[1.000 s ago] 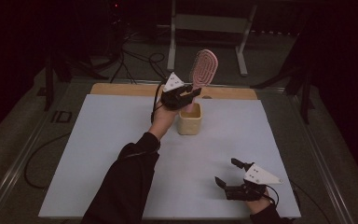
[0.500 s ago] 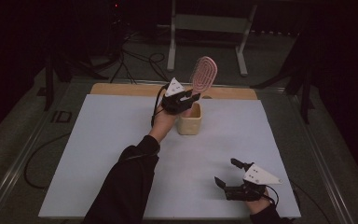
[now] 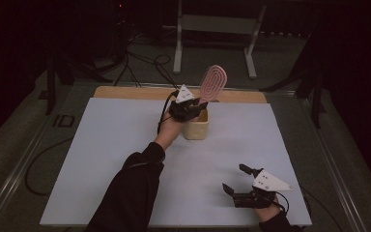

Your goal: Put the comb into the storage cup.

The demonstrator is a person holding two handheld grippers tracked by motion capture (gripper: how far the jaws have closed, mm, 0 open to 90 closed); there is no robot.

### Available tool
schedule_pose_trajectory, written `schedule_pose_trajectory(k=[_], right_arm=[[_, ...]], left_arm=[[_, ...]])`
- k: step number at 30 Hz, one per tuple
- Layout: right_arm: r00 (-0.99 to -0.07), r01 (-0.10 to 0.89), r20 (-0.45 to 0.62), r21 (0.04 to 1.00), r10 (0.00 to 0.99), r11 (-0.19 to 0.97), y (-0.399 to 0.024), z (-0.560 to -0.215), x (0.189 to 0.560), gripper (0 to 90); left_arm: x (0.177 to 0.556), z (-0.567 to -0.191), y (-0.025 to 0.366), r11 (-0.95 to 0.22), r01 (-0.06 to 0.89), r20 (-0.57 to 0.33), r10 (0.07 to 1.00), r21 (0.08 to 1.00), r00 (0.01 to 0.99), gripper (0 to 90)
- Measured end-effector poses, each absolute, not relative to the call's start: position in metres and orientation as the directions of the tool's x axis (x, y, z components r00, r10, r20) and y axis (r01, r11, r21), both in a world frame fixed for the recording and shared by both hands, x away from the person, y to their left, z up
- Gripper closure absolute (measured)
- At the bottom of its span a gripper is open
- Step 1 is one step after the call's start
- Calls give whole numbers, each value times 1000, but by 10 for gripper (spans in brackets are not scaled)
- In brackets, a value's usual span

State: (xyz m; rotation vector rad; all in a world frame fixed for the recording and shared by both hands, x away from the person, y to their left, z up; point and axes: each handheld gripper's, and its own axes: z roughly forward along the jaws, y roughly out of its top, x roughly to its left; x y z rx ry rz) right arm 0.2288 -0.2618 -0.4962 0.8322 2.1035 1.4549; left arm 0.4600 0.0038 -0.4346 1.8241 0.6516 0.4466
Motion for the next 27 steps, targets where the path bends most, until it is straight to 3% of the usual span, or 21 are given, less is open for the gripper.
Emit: schedule_pose_trajectory(k=[14, 24, 25, 27], right_arm=[[-719, 226, -19, 939, 695, 259, -262, -496, 229, 101], [-718, 226, -18, 940, 696, 257, -263, -496, 229, 100], [-718, 226, -18, 940, 696, 257, -263, -496, 229, 101], [-719, 225, -19, 939, 695, 259, -263, -496, 229, 101]], left_arm=[[466, -442, -2, -351, 313, -23, 633, 882, 774, 699], [468, -433, -4, -384, 326, -22, 617, 864, 786, 690], [469, -432, -3, -384, 335, -32, 616, 861, 787, 666], [468, -430, -3, -412, 330, -8, 615, 849, 789, 507]])
